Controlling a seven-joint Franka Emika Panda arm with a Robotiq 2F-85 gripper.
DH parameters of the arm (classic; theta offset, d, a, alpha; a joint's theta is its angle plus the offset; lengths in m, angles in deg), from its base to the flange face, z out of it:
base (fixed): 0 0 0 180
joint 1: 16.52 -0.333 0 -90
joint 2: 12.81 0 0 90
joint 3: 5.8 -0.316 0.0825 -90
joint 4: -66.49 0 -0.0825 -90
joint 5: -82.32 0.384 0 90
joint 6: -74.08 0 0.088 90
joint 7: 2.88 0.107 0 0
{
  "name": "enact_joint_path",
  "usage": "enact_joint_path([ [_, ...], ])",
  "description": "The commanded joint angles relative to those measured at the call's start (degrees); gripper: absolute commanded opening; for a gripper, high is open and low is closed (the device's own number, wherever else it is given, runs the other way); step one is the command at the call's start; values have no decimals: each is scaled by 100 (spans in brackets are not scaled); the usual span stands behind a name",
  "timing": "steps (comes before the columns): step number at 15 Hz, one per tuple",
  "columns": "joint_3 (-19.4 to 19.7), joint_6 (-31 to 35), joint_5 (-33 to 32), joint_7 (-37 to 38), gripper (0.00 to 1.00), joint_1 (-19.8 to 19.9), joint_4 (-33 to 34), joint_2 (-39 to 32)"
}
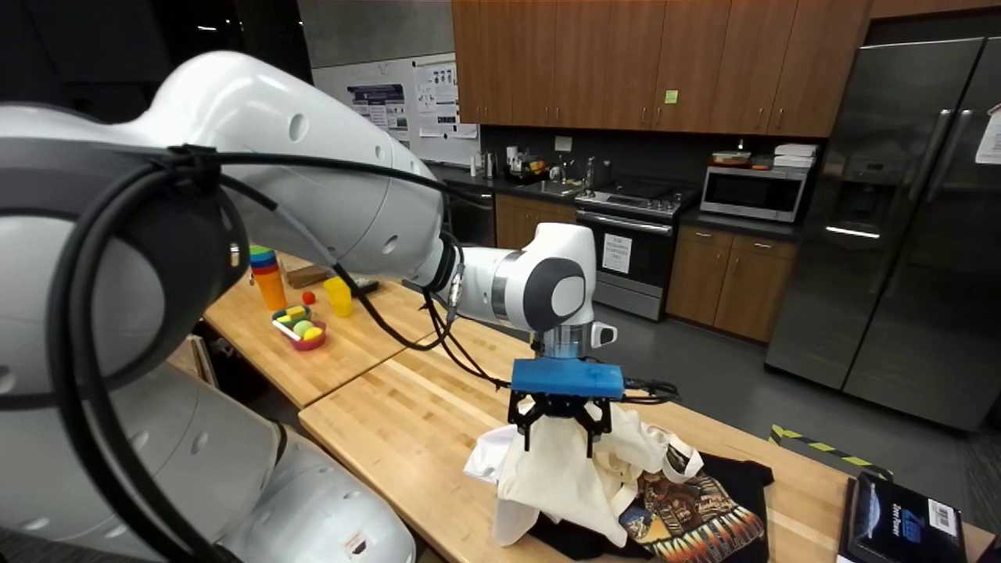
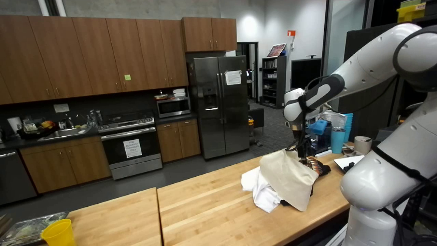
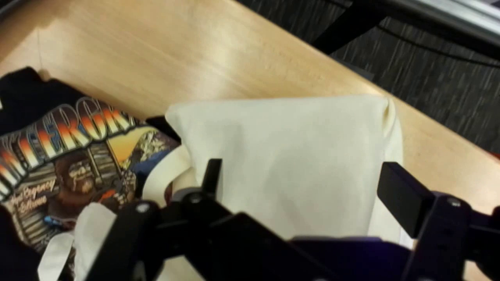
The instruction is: Move the cream tote bag to the left
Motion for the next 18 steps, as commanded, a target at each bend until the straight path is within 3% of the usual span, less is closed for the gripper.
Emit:
enact_joint_path([
  [1, -115, 1204, 57, 337, 100, -75, -491, 311],
  [5, -98, 1894, 106, 630, 100, 57, -687, 238],
  [13, -445, 1346, 833, 585, 100, -443, -549, 1786],
  [18, -287, 1042, 783, 762, 100, -293, -452, 1798],
])
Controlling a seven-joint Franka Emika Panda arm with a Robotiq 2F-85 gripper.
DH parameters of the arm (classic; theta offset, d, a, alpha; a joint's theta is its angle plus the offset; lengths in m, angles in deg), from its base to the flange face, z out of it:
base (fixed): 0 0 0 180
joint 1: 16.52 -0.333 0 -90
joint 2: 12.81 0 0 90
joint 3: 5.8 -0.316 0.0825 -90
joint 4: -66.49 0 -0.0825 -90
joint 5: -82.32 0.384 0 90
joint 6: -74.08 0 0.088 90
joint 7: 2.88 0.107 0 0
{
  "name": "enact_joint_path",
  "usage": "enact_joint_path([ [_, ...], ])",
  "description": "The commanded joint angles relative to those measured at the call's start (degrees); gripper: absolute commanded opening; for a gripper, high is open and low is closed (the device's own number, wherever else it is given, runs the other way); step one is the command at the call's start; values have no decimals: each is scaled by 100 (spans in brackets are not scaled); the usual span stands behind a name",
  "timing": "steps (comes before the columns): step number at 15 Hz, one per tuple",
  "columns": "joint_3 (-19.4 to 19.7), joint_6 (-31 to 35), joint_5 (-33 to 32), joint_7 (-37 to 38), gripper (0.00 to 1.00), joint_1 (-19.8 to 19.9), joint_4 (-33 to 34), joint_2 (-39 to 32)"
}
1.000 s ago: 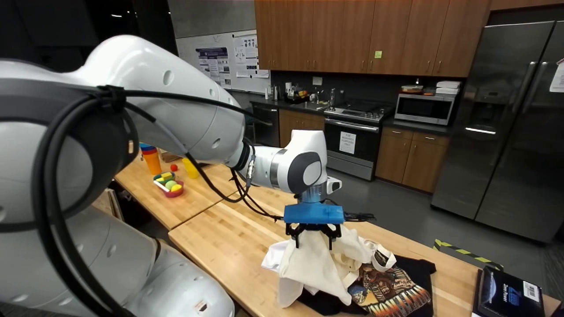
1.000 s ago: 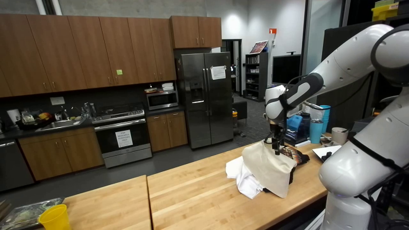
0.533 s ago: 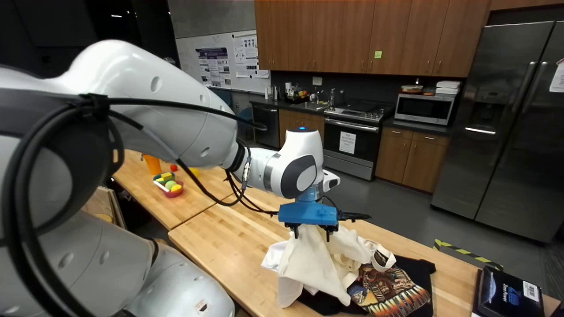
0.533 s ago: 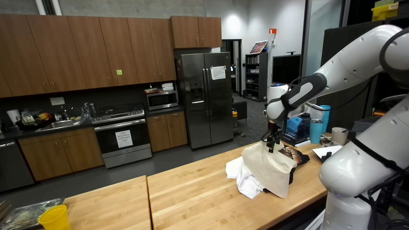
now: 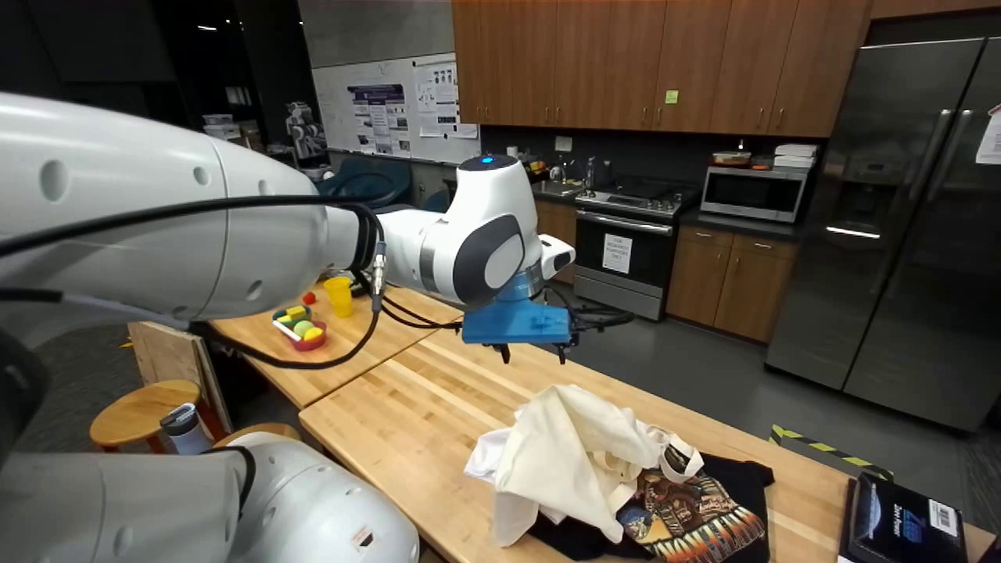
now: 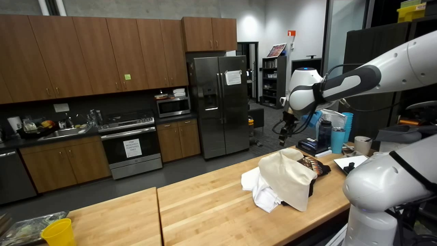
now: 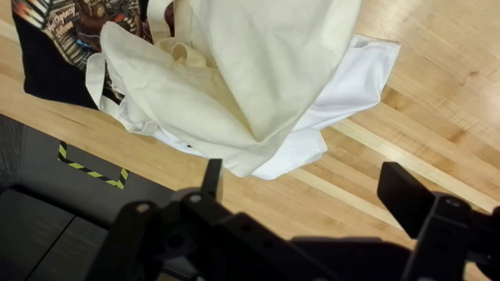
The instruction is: Move the cream tote bag to the left
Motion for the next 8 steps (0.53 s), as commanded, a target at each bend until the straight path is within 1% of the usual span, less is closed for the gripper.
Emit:
enact_joint_path([
  [1, 203, -336, -52, 103, 100, 228, 20, -115],
  [2, 317, -292, -108, 15, 100, 311, -25, -160],
  [3, 470, -206, -248, -355, 100, 315, -80, -158],
  [4, 471, -100, -494, -473, 100, 436, -117, -185],
  [6, 654, -143, -647, -789, 100, 431, -89, -284],
  [8, 784, 65, -740, -1026, 100, 395, -142, -410],
])
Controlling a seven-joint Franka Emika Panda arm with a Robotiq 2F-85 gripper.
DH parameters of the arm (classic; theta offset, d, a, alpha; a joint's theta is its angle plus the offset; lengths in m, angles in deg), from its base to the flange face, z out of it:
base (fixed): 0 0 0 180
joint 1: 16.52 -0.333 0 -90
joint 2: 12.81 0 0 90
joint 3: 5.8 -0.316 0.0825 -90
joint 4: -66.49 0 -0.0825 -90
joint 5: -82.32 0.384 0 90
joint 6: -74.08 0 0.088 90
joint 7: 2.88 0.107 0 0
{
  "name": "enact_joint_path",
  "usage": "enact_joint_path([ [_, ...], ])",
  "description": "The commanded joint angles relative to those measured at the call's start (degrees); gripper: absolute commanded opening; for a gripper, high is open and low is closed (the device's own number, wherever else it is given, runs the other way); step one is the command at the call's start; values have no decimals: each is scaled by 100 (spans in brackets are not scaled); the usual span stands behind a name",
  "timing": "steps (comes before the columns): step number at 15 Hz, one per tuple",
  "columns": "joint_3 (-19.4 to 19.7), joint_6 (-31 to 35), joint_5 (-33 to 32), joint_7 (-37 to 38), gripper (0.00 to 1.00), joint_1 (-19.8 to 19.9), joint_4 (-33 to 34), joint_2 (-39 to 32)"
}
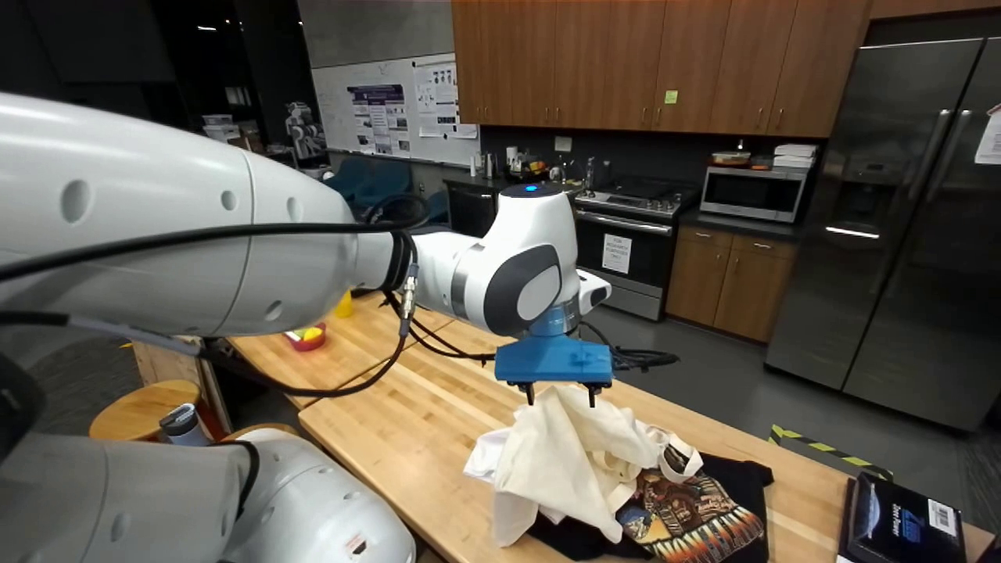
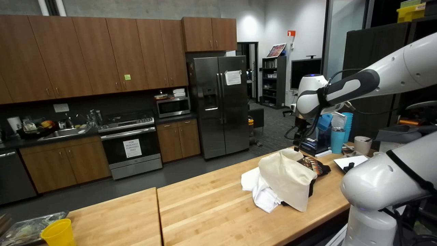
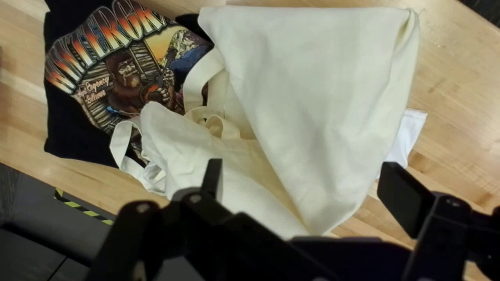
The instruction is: Move the cream tote bag to the left
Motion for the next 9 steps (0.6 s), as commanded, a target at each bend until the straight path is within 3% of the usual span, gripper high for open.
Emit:
enact_joint_path([
  [1, 242, 323, -99, -450, 100, -64, -18, -326],
  [9, -82, 1529, 29, -505, 100, -322, -111, -1250],
])
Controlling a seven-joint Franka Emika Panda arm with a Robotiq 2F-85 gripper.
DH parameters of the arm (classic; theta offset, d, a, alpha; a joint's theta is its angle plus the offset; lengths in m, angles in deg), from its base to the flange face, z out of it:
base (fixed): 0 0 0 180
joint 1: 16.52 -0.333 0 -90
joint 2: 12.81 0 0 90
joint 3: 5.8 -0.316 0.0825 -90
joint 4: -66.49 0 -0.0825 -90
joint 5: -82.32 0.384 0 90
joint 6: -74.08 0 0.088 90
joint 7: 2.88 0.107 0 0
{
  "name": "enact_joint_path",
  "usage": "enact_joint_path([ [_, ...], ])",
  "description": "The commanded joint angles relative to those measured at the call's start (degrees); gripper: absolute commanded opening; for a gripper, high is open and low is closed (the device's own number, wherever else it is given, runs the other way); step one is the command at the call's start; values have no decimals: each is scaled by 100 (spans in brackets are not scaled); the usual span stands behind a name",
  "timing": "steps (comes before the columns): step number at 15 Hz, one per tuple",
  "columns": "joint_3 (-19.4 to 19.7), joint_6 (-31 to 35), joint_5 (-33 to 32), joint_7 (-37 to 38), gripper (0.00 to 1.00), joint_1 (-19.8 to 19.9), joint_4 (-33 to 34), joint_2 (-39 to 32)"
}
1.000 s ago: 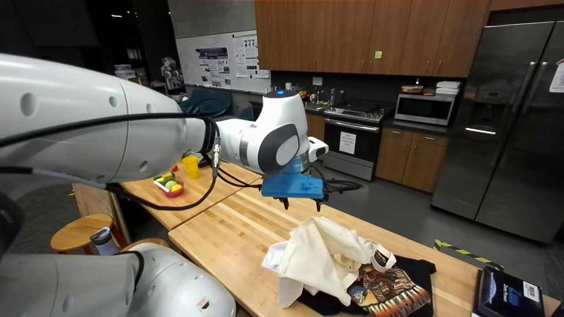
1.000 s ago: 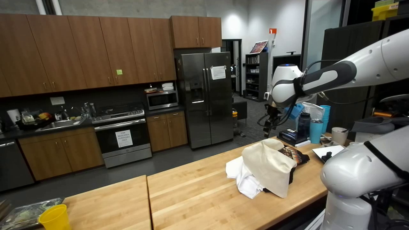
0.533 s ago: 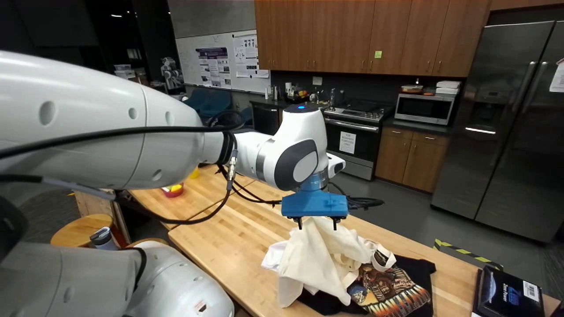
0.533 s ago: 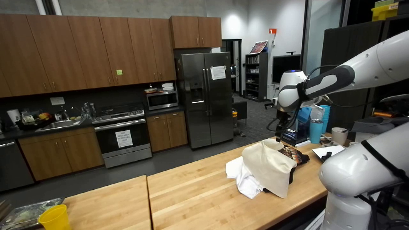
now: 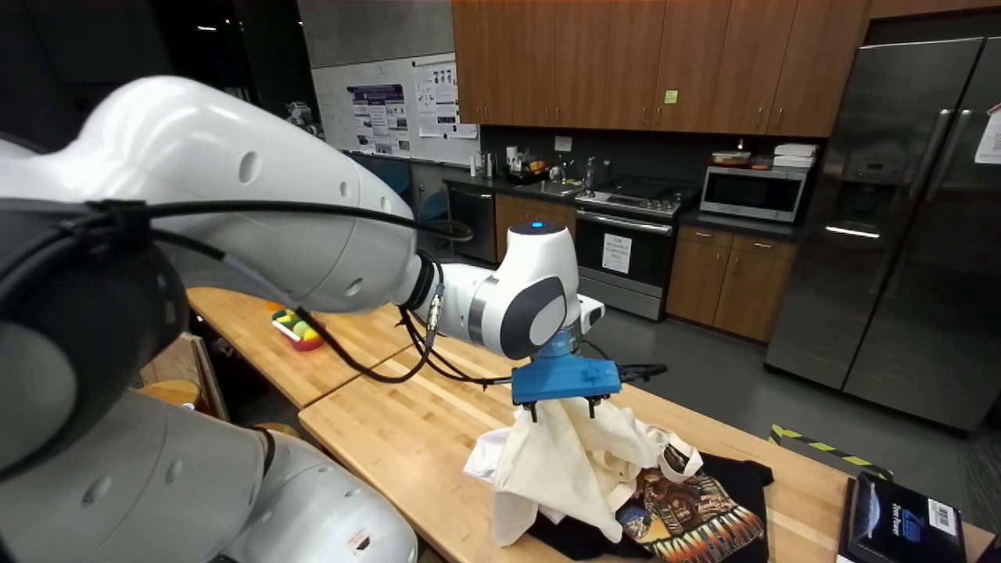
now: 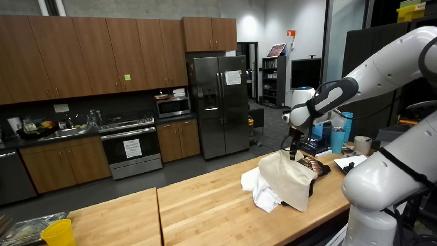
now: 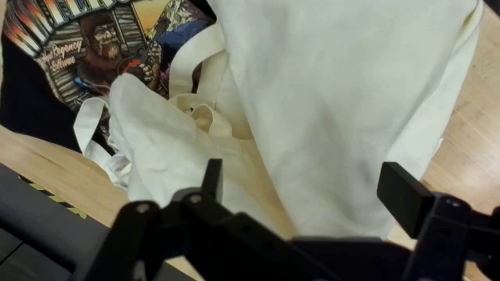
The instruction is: Move the cream tote bag to the left
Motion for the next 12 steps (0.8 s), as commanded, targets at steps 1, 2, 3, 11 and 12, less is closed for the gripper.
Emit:
enact_joint_path([
  [1, -241, 630, 168, 129, 100, -175, 4, -234],
  [2, -316, 692, 274, 194, 100, -244, 50, -267],
  [3, -380, 696, 378, 283, 100, -298, 103, -305],
  [11, -621, 164, 1191, 2006, 100, -82, 796, -939],
  [12, -644, 165, 1204, 2246, 100, 4, 840, -990],
])
